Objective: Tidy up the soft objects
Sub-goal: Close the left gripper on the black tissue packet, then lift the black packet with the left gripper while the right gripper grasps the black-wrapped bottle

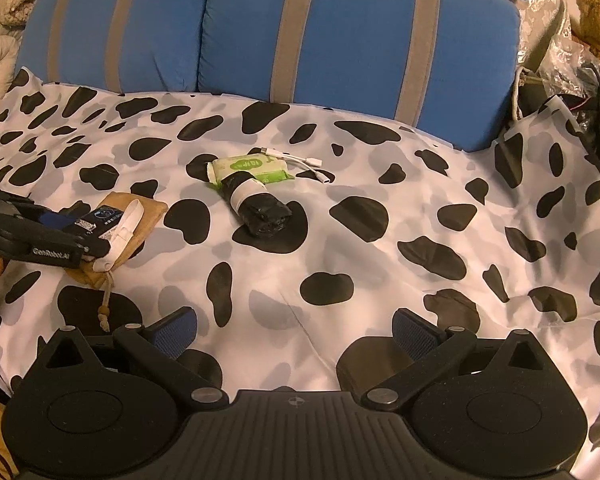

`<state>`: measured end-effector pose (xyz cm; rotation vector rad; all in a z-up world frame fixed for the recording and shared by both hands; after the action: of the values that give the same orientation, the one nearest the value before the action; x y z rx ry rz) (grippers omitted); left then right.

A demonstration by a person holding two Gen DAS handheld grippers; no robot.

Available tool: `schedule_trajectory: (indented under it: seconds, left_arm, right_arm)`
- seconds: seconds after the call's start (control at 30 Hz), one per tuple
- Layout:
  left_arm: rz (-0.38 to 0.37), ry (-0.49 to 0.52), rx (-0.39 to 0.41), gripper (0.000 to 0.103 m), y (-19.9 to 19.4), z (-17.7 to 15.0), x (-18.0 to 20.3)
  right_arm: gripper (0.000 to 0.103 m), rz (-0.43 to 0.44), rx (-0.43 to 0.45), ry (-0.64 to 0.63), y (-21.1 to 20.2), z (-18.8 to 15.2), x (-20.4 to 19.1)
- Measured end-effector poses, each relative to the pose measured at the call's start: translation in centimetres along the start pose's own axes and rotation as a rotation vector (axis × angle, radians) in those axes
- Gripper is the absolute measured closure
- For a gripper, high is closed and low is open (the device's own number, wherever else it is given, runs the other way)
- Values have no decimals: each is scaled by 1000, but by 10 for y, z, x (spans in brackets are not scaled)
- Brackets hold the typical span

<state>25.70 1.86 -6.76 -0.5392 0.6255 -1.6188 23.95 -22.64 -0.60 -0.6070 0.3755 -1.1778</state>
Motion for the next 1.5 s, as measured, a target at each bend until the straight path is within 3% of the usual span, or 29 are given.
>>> schedule_trajectory:
  seconds: [0.23, 0.73, 0.97, 1.1, 1.5]
  left_arm:
    - [2, 2, 79, 54, -21, 12, 0]
    - [47, -81, 204, 54, -71, 44, -45]
    - [33, -92, 209, 54, -82, 45, -59]
    - [-1, -61, 207, 54, -86, 39, -53]
    - [-68, 188, 232, 54, -91, 22, -2]
  right_arm:
    - [0, -4, -3, 5, 4, 0, 1]
    - [0, 27, 15, -63, 33, 11, -18]
    - [0, 48, 12, -137, 63, 15, -32]
    - [0, 49, 24, -194, 82, 16, -39]
    - [1, 76, 83, -307, 137, 31, -52]
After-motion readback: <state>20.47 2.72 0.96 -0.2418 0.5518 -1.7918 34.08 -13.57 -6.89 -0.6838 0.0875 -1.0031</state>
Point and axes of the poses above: each gripper's, at about its wrist camera, not at the fingertips, and y roughly the way its jaws point, x to its right, z to its top, the point moved 3 cm from there along y, roughly the way its jaws point, and after that the axes turned 12 degrees about x, right-handed, at the moved point
